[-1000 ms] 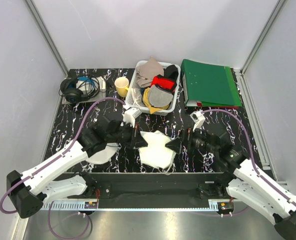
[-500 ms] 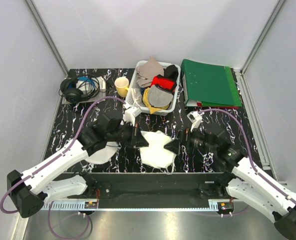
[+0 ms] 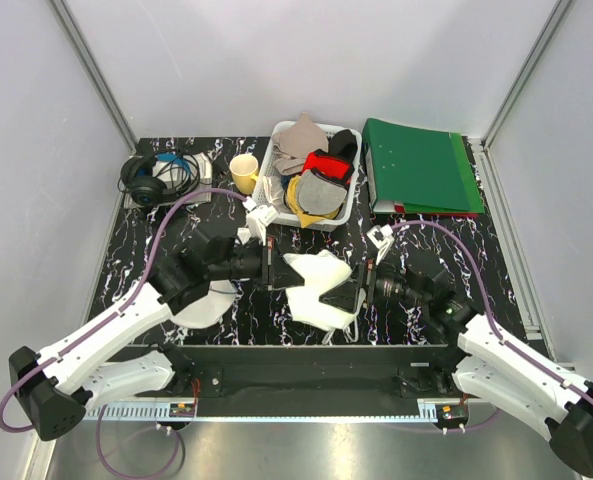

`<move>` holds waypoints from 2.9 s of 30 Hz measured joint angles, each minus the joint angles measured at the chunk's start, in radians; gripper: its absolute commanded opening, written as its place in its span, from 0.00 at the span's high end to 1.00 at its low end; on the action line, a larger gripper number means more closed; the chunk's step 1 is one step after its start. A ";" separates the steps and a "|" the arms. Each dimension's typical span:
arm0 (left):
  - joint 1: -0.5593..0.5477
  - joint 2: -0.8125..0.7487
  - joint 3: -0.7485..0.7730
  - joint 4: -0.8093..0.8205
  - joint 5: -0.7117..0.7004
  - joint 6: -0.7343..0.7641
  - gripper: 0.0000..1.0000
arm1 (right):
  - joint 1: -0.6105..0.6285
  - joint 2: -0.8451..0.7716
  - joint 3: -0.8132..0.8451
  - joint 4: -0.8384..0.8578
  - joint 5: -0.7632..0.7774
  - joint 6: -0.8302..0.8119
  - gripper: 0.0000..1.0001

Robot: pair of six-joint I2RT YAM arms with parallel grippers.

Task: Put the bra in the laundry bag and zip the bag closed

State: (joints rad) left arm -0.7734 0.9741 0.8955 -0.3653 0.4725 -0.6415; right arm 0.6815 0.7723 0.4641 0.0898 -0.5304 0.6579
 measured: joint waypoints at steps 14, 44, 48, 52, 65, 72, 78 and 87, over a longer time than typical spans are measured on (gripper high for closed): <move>0.002 -0.023 -0.044 0.097 -0.008 -0.060 1.00 | 0.006 0.029 -0.070 0.318 -0.081 0.241 0.50; 0.306 -0.097 0.054 -0.671 -0.717 -0.068 0.25 | 0.009 0.168 0.100 -0.121 0.170 0.009 1.00; 0.309 0.084 0.127 -0.586 -0.668 0.063 0.24 | 0.009 0.161 0.100 -0.144 0.171 -0.011 1.00; 0.312 0.290 0.221 -0.497 -0.669 0.186 0.28 | 0.009 0.087 0.088 -0.148 0.172 -0.012 1.00; 0.696 0.626 0.233 -0.301 -0.325 0.372 0.40 | 0.009 -0.063 0.023 -0.167 0.170 0.016 1.00; 0.725 0.837 0.380 -0.290 -0.244 0.407 0.35 | 0.010 -0.062 0.024 -0.167 0.169 0.016 1.00; 0.731 0.911 0.433 -0.291 -0.252 0.409 0.35 | 0.010 -0.063 0.024 -0.167 0.147 0.016 1.00; 0.730 0.958 0.445 -0.285 -0.283 0.409 0.44 | 0.010 -0.097 0.023 -0.170 0.137 0.016 1.00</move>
State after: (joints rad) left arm -0.0437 1.9320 1.3403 -0.6506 0.1898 -0.2329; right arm 0.6910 0.6758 0.4873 -0.0799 -0.3939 0.6739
